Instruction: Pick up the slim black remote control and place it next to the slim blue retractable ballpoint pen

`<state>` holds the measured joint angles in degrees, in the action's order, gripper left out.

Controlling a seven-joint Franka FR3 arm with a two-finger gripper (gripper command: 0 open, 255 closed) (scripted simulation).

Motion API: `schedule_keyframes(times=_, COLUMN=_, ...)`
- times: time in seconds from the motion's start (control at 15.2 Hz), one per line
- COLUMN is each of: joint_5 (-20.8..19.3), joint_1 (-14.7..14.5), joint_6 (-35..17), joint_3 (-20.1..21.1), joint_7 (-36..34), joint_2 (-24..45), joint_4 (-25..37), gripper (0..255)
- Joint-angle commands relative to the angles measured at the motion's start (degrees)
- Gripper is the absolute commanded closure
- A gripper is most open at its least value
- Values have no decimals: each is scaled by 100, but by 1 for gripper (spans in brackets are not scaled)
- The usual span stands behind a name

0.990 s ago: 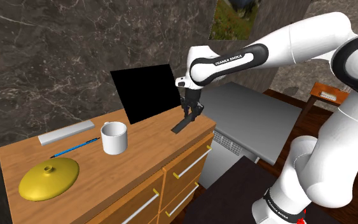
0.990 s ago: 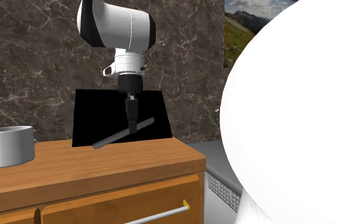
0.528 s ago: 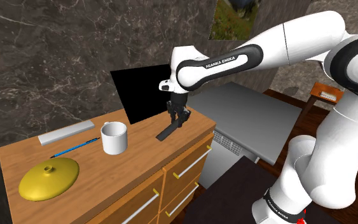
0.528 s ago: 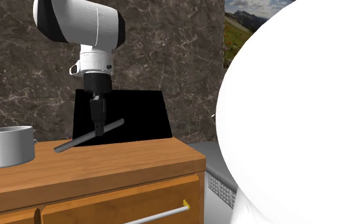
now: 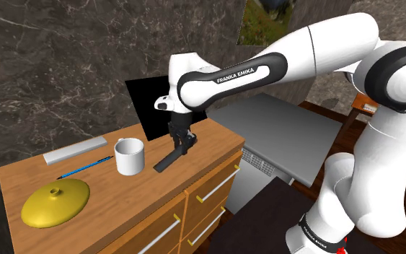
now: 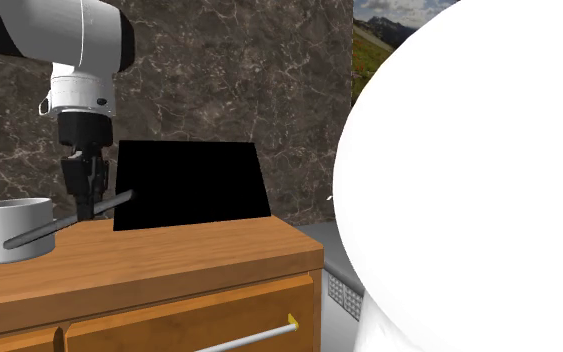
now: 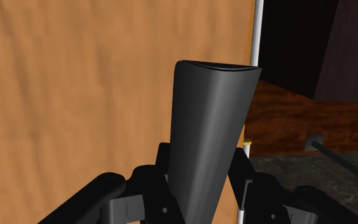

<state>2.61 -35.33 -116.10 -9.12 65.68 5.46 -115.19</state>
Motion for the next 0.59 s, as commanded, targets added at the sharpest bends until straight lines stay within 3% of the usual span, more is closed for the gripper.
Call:
schedule_keyframes(times=0.0, joint_5=37, joint_1=-121, joint_6=83, joint_3=108, joint_7=-224, joint_2=180, joint_4=271, gripper=255)
schedule_keyframes(times=0.53, joint_5=123, joint_1=-589, joint_6=421, joint_3=472, joint_7=-1048, joint_2=1123, joint_4=1582, gripper=255)
